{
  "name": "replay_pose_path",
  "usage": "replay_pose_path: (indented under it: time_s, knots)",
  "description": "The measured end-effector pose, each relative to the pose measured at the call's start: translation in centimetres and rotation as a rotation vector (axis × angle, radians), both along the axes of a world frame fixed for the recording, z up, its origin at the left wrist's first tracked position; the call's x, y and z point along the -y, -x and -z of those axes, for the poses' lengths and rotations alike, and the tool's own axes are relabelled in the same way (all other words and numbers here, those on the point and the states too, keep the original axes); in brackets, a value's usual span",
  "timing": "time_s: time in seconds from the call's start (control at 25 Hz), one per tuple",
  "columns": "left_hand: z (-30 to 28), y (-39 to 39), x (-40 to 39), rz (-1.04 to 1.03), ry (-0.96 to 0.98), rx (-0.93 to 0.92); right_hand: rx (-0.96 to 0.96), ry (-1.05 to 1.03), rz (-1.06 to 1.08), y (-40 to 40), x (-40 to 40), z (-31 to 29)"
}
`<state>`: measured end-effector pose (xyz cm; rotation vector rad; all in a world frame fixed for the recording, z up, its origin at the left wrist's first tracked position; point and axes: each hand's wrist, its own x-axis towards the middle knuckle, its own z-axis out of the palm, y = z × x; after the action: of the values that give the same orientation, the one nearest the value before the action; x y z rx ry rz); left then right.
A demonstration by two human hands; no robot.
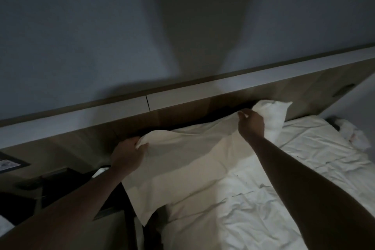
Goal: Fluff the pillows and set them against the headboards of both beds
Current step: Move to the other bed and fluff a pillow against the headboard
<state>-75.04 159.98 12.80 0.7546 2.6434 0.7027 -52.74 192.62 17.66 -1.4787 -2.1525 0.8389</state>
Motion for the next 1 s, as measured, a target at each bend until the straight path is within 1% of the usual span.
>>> replay_pose_path:
  time_s: [0.08, 0.2, 0.28, 0.4, 0.48, 0.56, 0.6, 0.64, 0.68, 0.76, 0.8, 0.84, 0.92, 0.96, 1.0]
  knots:
    - [-0.3, 1.2, -0.5, -0.028, 0.022, -0.026, -0.009, -0.023, -0.012, 1.7, -0.9, -0.3]
    - [-0.5, 2.2, -0.6, -0.029, 0.149, 0.007, -0.019, 0.044, -0.098, 2.2, -0.8, 1.3]
    - [-0.2, 2.6, 0.1, -0.043, 0.195, -0.023, -0.005, 0.083, -0.15, 1.4, 0.3, 2.9]
    - [0.0, 3.5, 1.4, -0.066, 0.087, -0.131, 0.015, 0.058, -0.121, 0.2, 1.9, 5.5]
    - [-0.3, 3.5, 2.1, -0.08, 0.028, -0.189, -0.011, 0.04, -0.068, 0.0, 2.2, 6.5]
    - [-1.1, 3.2, 2.3, -0.137, -0.018, -0.181, -0.115, 0.072, -0.02, 0.6, 1.8, 6.4]
    - [-1.0, 3.2, 2.3, -0.172, -0.021, -0.172, -0.166, 0.103, -0.029, 1.0, 1.3, 6.2]
    - [-0.7, 3.4, 2.3, -0.201, -0.009, -0.158, -0.194, 0.131, -0.057, 1.3, 0.8, 6.0]
    - [-0.7, 3.7, 2.2, -0.218, 0.024, -0.138, -0.176, 0.14, -0.099, 1.7, 0.3, 5.8]
    - [-0.4, 4.1, 2.5, -0.194, 0.077, -0.16, -0.112, 0.122, -0.167, 2.0, -0.2, 5.9]
    - [-0.5, 4.0, 2.7, -0.175, 0.064, -0.185, -0.108, 0.126, -0.18, 2.0, -0.3, 6.0]
    - [-0.9, 3.6, 3.0, -0.176, 0.018, -0.218, -0.119, 0.132, -0.184, 1.8, -0.1, 6.3]
    - [-1.8, 1.9, 3.4, -0.173, -0.134, -0.295, -0.13, 0.118, -0.181, 1.4, 0.7, 6.9]
    - [-2.1, 0.7, 3.6, -0.122, -0.185, -0.357, -0.128, 0.087, -0.157, 1.0, 1.2, 7.4]
    - [-2.0, -0.5, 3.5, -0.02, -0.194, -0.425, -0.126, 0.039, -0.11, 0.5, 1.7, 7.9]
